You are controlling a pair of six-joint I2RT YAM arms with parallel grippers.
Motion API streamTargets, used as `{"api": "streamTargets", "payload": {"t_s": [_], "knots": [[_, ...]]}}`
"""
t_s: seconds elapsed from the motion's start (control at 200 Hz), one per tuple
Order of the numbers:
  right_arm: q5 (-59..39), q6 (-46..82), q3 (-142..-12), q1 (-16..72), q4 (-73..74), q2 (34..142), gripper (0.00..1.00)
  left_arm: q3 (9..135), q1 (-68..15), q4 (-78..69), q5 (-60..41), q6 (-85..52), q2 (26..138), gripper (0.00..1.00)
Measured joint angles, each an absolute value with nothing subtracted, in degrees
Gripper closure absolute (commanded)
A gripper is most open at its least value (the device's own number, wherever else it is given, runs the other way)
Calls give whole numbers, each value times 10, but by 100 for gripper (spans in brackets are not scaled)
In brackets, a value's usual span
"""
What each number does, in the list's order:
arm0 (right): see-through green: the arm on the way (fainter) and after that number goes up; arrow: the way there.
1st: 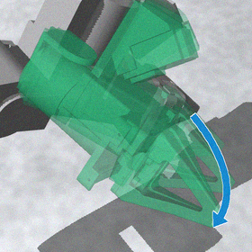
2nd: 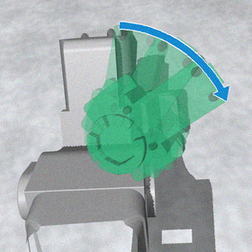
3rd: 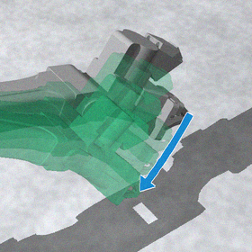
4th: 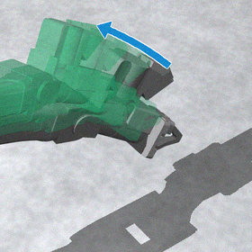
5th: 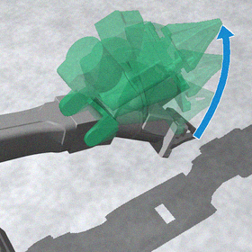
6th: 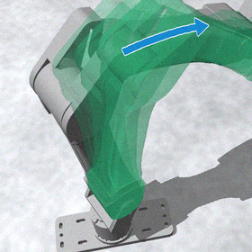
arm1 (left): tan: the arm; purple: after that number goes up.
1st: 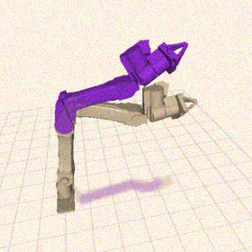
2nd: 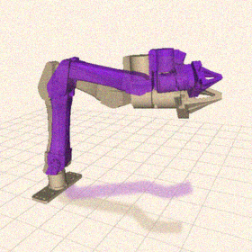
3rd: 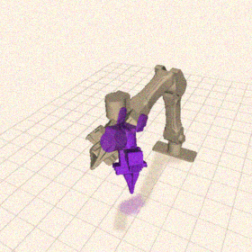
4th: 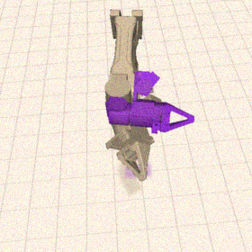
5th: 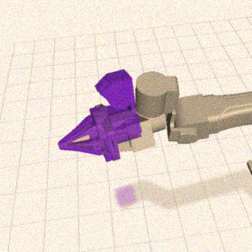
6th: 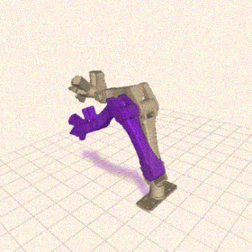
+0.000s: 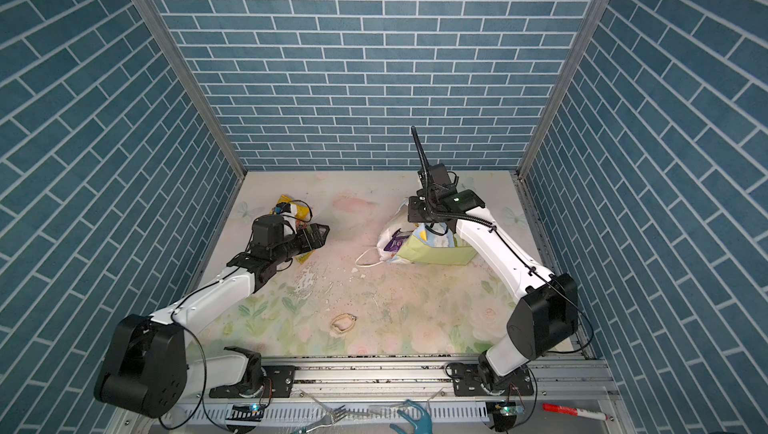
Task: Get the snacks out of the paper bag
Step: 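Reach the left gripper back into the bag toward the purple snack pack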
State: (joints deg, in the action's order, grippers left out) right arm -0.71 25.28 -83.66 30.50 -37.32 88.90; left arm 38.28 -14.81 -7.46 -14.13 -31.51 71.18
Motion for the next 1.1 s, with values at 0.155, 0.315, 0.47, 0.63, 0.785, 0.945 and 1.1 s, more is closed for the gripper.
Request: {"api": "streamTargets", "payload": {"t_s": [0.155,0.315,0.47,0.63,0.785,0.945,1.1], "knots": [[-16,252,-814,307,-353,888,100,383,-171,-70,-116,-314,680,0],[-23,241,-813,307,-345,888,100,383,-214,-42,-69,-303,629,1],[-27,224,-813,306,-343,888,100,383,-244,-22,-34,-297,586,0],[-28,211,-812,306,-342,888,100,384,-301,-2,-4,-289,587,1],[-31,207,-802,307,-332,888,100,384,-347,4,6,-289,598,1],[-37,206,-788,307,-319,884,100,399,-374,3,9,-290,613,0],[-38,205,-788,307,-317,882,100,424,-398,-12,8,-290,646,1]]}}
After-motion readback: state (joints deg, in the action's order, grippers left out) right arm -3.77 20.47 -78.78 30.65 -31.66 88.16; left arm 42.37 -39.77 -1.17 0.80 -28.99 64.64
